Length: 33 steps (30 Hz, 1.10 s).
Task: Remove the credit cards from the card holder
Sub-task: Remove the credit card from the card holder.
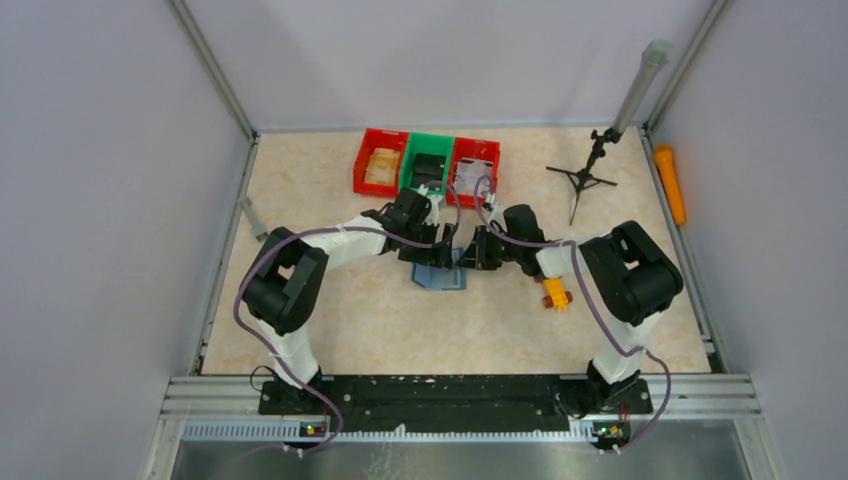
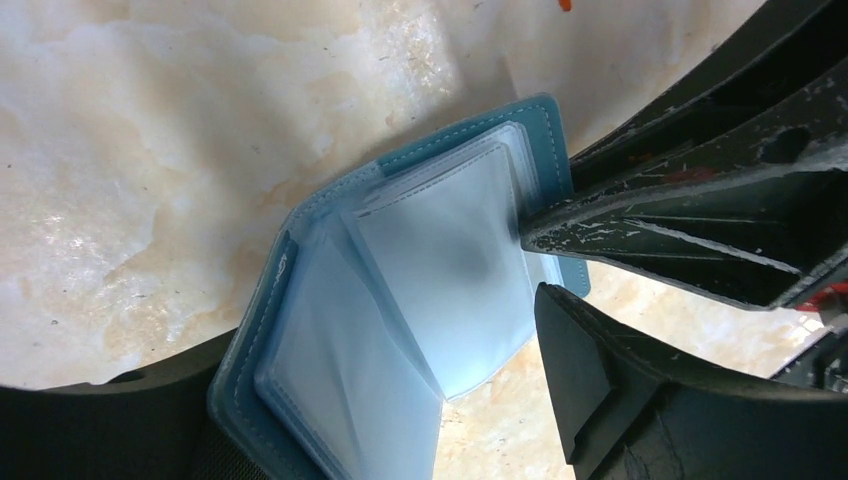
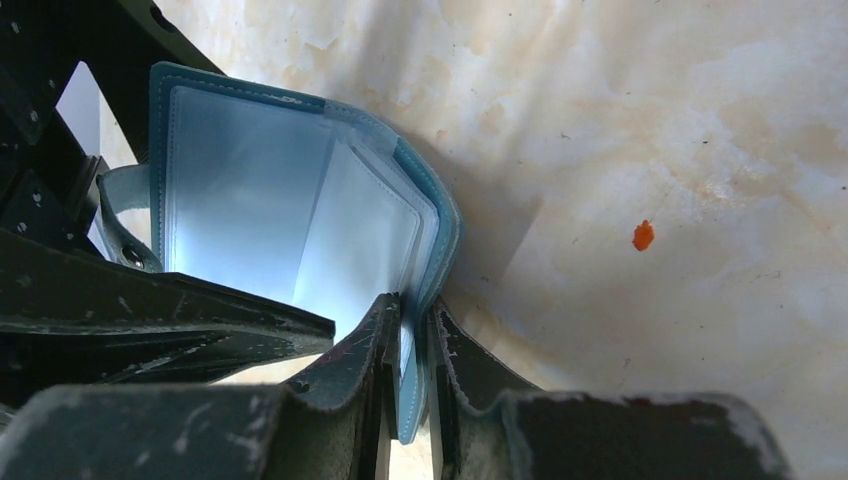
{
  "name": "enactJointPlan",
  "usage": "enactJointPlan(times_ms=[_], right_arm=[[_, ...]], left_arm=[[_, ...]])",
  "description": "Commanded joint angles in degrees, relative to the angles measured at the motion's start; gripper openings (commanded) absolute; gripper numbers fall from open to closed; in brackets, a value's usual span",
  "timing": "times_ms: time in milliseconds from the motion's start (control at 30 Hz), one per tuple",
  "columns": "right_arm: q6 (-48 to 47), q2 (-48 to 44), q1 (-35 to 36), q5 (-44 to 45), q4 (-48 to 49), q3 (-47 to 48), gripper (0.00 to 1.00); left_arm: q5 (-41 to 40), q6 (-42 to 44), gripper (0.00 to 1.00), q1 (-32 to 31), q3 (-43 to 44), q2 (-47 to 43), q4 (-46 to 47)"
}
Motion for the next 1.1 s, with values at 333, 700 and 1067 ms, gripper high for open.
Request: enactJointPlan(times_ms=[333, 700, 1067], right_arm=[[-0.02, -0.51, 0.91, -1.47, 3.18, 0.15, 0.21], [3.56, -0.12, -0.39, -5.65, 8.92, -1.68, 0.17], [9.25, -1.31, -4.71, -7.82, 17.48, -6.00, 0.00]], left_arm=[[-14.50, 2.38, 0.43, -3.16, 7.43, 10.17, -14.49], [-4.39, -0.75, 0.31, 1.42, 2.18, 5.91, -7.37], [4.26, -5.60, 0.45, 8.64, -9.29, -6.41, 7.96]])
